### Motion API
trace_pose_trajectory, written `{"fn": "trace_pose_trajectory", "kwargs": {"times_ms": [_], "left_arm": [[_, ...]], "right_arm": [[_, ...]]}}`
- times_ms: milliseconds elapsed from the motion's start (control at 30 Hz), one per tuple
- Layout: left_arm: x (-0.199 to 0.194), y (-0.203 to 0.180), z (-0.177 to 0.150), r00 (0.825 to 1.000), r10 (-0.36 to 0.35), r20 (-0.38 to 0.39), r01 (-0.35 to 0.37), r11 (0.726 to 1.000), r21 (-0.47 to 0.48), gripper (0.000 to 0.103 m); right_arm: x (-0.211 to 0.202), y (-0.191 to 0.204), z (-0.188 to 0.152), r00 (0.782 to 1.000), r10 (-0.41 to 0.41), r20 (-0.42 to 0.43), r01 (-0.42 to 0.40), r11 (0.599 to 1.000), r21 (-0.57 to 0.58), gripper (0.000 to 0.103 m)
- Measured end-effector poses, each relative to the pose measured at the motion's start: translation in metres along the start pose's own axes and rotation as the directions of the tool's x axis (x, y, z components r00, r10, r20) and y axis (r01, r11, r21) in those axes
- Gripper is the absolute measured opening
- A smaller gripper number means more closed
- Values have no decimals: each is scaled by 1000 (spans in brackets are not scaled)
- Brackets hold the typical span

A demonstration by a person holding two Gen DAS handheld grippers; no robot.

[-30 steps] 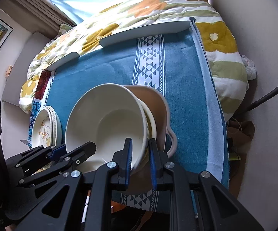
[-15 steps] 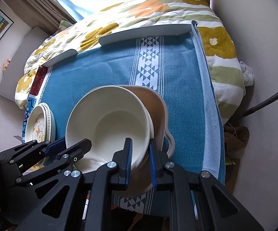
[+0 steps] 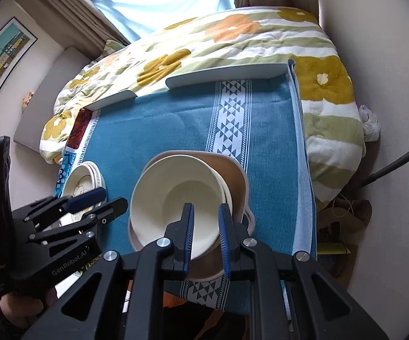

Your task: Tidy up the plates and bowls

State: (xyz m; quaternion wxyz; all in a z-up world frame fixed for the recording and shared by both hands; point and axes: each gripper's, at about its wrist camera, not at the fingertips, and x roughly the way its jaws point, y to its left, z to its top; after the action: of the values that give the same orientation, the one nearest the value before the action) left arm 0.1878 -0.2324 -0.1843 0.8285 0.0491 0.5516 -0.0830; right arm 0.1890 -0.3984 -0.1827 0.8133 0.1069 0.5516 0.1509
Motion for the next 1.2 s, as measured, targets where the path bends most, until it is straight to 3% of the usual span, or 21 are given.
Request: {"fn": "trace_pose_trajectory", "kwargs": {"times_ms": [33, 67, 100, 133, 167, 333, 567, 767, 867, 967, 1167, 1200], "left_arm": [[-7, 5, -2, 999, 24, 24, -24, 1000, 2, 102], [-13, 10, -5, 998, 32, 47, -32, 999, 1, 102], [-17, 14, -8, 998, 23, 51, -23, 1000, 2, 102], [-18, 17, -11, 999, 15, 37, -15, 1000, 7, 102], [-18, 20, -13, 1000, 12, 17, -12, 1000, 16, 102], [-9, 17, -25, 998, 38, -54, -31, 991, 128, 102], [29, 15, -24, 987, 3, -163, 26, 984, 176, 101], [67, 10, -19, 961, -22, -274, 87, 970, 228, 91], [80, 8, -19, 947, -61, -314, 137, 964, 227, 84], [92, 3, -19, 936, -80, -342, 168, 957, 238, 71], [109, -8, -21, 914, -122, -386, 230, 942, 245, 40], [111, -10, -22, 911, -134, -391, 242, 940, 242, 30]], "right_arm": [[-6, 2, -1, 1000, -17, 8, 17, 999, -32, 33], [-11, 3, -4, 999, -41, 20, 42, 997, -65, 47], [-16, 3, -8, 997, -61, 39, 64, 994, -89, 81], [-20, 2, -12, 996, -72, 59, 78, 992, -104, 101], [-23, -2, -17, 995, -74, 70, 81, 990, -113, 102], [-12, -22, -31, 993, -102, -52, 95, 987, -132, 102], [25, -21, -37, 967, -172, -186, 141, 976, -168, 102], [55, -19, -30, 945, -200, -258, 161, 973, -165, 98], [71, -14, -28, 925, -222, -308, 165, 966, -200, 78], [85, -13, -29, 919, -188, -346, 122, 971, -204, 58], [107, -13, -30, 918, -122, -378, 44, 977, -207, 26], [108, -13, -31, 919, -115, -376, 36, 977, -209, 22]]}}
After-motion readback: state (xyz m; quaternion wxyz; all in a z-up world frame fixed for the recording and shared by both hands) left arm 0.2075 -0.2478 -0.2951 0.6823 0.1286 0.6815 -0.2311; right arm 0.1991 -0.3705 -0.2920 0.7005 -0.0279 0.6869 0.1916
